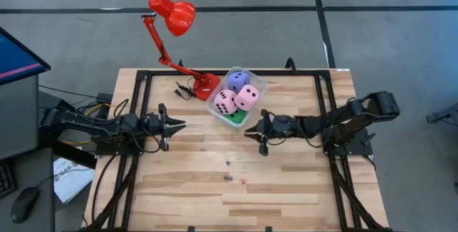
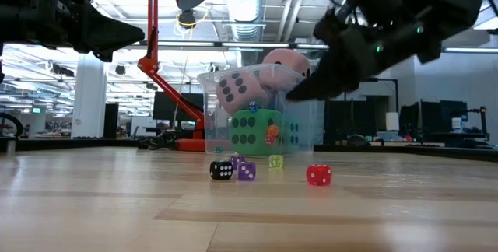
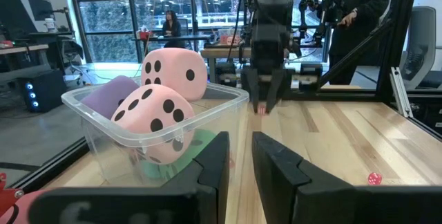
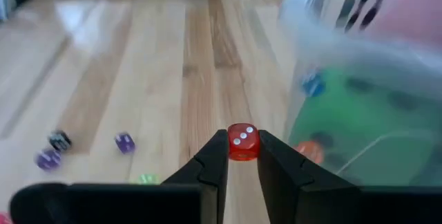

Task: Pick & Place Dice
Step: Put the small red dice into the transparent bin

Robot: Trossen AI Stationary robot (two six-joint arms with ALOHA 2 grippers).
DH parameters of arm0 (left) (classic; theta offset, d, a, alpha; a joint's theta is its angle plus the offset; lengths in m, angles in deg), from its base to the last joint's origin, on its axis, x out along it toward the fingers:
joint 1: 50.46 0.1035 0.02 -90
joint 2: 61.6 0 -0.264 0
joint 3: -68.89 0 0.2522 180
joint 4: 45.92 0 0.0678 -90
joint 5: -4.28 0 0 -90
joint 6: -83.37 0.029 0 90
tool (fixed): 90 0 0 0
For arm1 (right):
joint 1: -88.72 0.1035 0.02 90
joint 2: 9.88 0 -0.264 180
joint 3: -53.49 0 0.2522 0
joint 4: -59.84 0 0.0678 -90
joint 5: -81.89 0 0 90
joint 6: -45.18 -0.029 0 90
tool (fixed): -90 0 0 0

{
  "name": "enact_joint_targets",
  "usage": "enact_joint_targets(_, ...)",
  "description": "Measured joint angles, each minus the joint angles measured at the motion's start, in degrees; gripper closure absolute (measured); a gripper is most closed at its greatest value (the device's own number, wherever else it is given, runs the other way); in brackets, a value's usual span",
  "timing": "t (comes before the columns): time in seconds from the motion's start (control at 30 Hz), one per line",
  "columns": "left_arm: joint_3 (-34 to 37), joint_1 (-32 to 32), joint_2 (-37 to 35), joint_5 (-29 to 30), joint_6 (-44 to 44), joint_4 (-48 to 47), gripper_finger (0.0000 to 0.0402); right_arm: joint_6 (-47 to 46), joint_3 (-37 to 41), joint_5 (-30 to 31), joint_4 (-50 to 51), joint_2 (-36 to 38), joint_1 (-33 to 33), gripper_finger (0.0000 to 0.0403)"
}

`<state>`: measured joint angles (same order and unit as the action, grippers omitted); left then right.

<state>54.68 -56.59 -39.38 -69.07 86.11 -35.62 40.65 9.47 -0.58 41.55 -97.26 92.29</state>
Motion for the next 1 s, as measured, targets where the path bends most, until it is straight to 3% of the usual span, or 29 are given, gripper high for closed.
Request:
enact_joint_targets(0.27, 0.0, 0.0, 0.0, 0.0, 0.0, 0.0, 0.0349, 0.0, 0.0, 1.3, 6.7, 11.6, 0.0, 0.0344)
enact_joint_targets(0.5, 0.0, 0.0, 0.0, 0.0, 0.0, 0.0, 0.0349, 2.0, 0.0, 12.0, 11.8, 21.7, -1.0, 0.0344)
enact_joint_targets(0.7, 0.0, 0.0, 0.0, 0.0, 0.0, 0.0, 0.0349, 2.1, -0.1, 20.0, 17.8, 29.0, -5.7, 0.0344)
enact_joint_targets(0.87, 0.0, 0.0, 0.0, 0.0, 0.0, 0.0, 0.0349, 0.4, -0.1, 17.1, 23.4, 32.4, -14.1, 0.0344)
enact_joint_targets(1.0, 0.0, 0.0, 0.0, 0.0, 0.0, 0.0, 0.0349, -0.7, -0.1, 8.8, 24.1, 31.8, -21.1, 0.0344)
